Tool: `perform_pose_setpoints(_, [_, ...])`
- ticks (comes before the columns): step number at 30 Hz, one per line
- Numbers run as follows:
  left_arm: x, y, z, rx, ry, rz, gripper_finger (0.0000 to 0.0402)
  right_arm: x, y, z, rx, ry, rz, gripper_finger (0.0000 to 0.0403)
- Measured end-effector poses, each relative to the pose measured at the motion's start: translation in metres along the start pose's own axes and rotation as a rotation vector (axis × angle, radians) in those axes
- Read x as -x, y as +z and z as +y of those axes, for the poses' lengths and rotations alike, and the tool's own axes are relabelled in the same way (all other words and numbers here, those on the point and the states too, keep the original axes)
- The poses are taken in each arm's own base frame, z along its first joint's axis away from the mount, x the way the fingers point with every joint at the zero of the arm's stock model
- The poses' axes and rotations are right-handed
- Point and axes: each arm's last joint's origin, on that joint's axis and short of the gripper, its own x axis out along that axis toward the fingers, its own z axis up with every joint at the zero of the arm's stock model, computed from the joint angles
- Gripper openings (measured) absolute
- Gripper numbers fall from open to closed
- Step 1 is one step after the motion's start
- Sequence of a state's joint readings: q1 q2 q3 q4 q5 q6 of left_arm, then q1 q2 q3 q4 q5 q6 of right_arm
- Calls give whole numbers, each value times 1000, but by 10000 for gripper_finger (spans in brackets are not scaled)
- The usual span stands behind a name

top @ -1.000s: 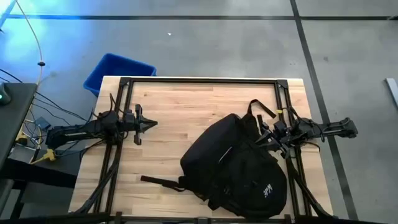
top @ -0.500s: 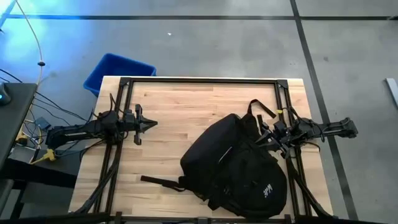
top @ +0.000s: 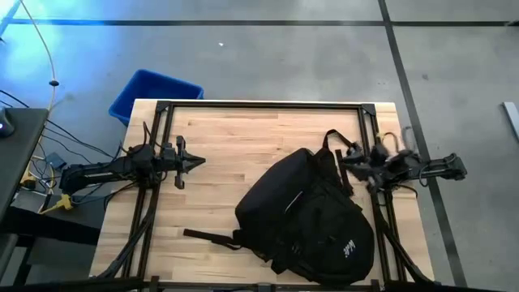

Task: Unpack backpack
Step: Open the backpack

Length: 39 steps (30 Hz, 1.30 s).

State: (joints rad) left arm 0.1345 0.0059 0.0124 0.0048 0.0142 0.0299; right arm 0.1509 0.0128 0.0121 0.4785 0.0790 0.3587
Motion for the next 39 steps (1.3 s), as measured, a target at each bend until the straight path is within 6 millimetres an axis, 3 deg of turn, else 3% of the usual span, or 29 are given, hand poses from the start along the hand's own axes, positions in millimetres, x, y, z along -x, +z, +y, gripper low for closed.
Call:
perform_pose_setpoints(4, [0, 0, 0, -54, 1, 0, 0, -2, 17, 11, 134, 181, -110, 96])
perform_pose_setpoints(8, [0, 0, 0, -76, 1, 0, 0, -22, 49, 27, 320, 227, -71, 96])
perform_pose_setpoints(13, [0, 0, 0, -77, 1, 0, 0, -75, 78, 42, 432, 179, 269, 105])
perform_pose_setpoints(17, [0, 0, 0, -77, 0, 0, 0, -118, 74, 51, 384, 144, 666, 127])
perform_pose_setpoints(22, [0, 0, 0, -77, 1, 0, 0, -155, 49, 79, 262, 191, 1126, 152])
perform_pose_setpoints(27, [0, 0, 0, -77, 1, 0, 0, -170, 8, 126, 201, 242, 1424, 156])
perform_pose_setpoints(33, [0, 0, 0, 63, 0, -1, 0, -153, -51, 185, 112, 133, 1628, 161])
perform_pose_setpoints(39, [0, 0, 0, 565, 3, -1, 0, -125, -109, 222, 97, 27, 1735, 199])
